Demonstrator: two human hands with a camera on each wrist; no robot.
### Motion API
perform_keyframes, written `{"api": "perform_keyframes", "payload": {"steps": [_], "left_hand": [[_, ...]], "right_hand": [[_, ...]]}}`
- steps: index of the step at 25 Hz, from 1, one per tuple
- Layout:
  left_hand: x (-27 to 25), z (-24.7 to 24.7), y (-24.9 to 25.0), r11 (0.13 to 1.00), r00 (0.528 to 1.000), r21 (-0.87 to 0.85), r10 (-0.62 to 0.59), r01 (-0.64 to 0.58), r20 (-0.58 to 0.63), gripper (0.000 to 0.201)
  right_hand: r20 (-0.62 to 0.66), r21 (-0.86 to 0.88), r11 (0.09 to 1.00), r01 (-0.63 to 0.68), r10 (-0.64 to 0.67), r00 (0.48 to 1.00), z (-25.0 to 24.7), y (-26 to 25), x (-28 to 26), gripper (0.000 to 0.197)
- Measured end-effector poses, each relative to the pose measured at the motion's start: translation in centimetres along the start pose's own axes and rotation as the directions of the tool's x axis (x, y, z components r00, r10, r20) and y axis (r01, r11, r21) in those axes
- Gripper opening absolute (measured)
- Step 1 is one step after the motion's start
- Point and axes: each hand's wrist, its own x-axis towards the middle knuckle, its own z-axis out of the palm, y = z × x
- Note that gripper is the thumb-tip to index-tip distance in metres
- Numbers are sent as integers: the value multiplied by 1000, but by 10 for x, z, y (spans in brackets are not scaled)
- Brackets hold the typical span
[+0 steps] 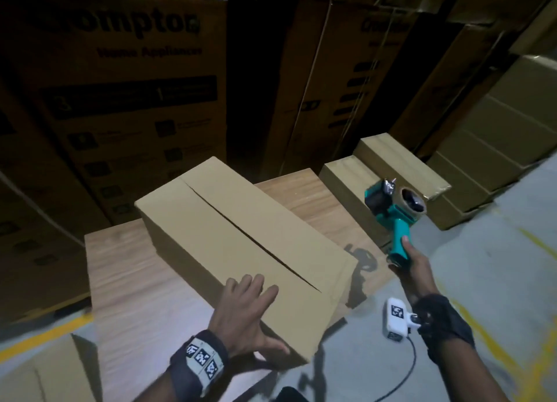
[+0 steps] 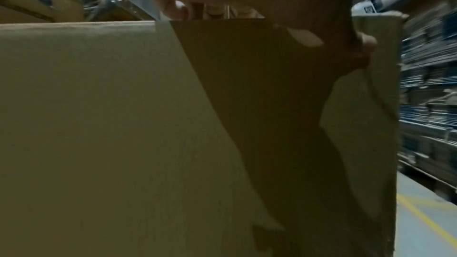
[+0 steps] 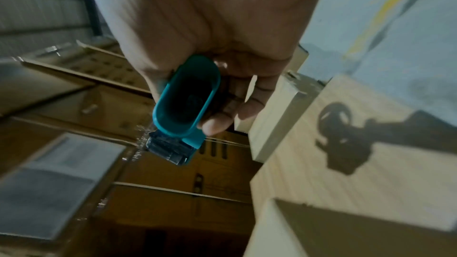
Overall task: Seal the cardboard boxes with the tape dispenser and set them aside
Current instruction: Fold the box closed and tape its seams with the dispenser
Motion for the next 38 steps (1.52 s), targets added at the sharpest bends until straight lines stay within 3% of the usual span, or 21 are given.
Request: {"api": "perform_keyframes", "payload": {"steps": [1,4,7,10,12,14,15,17,19,21,23,27,32,34,36,38], "left_hand": [[14,-2,10,999,1000,31,26,-26,-17,108],[56,-7,42,992,996,90,87,-89,21,107],[98,-5,78,989,995,108,100,-102,31,102],[130,-2,108,981,987,111,159,-161,34,91],[144,-12,111,978,980,66,194,-197,50,90],[153,-37,87,993,995,-69,96,-97,-13,90],[156,-50,66,992,996,-128,-11,0,-88,87],[158,-72,11,955,924,-155,-286,253,-253,80],[155,-90,-45,844,790,-141,-535,518,-300,82],[148,-93,-95,694,664,-144,-718,706,-208,90],[135,-88,-127,597,588,-173,-802,784,-102,96],[117,-72,-128,551,550,-221,-832,805,-74,96],[91,-62,-103,482,490,-203,-872,852,-16,105],[77,-59,-90,474,490,-215,-871,854,24,108],[59,-56,-70,484,505,-226,-862,846,44,109],[46,-53,-49,492,519,-245,-853,835,56,106]], "right_hand": [[55,76,997,1,-5,998,5,-18,-11,76],[254,297,951,-87,9,967,19,-43,-37,63],[432,397,899,-185,-6,902,39,-49,-38,85],[393,413,872,-262,89,915,51,-44,-9,65],[377,347,884,-312,173,910,38,-34,7,76],[373,212,924,-319,225,900,20,-24,6,85],[328,107,954,-279,231,916,8,-15,7,77],[181,-87,981,-176,189,965,-12,2,1,52],[90,-152,982,-116,130,987,-23,13,0,40],[92,-180,981,-72,90,992,-29,21,2,38],[173,-134,986,-94,116,978,-28,29,10,44],[336,-92,985,-146,169,927,-18,27,37,51],[462,-142,988,-67,126,878,10,0,99,46],[496,-189,981,-48,138,858,22,-16,122,54],[517,-273,962,-11,156,841,29,-29,141,83],[556,-327,944,50,149,818,34,-44,149,84]]}}
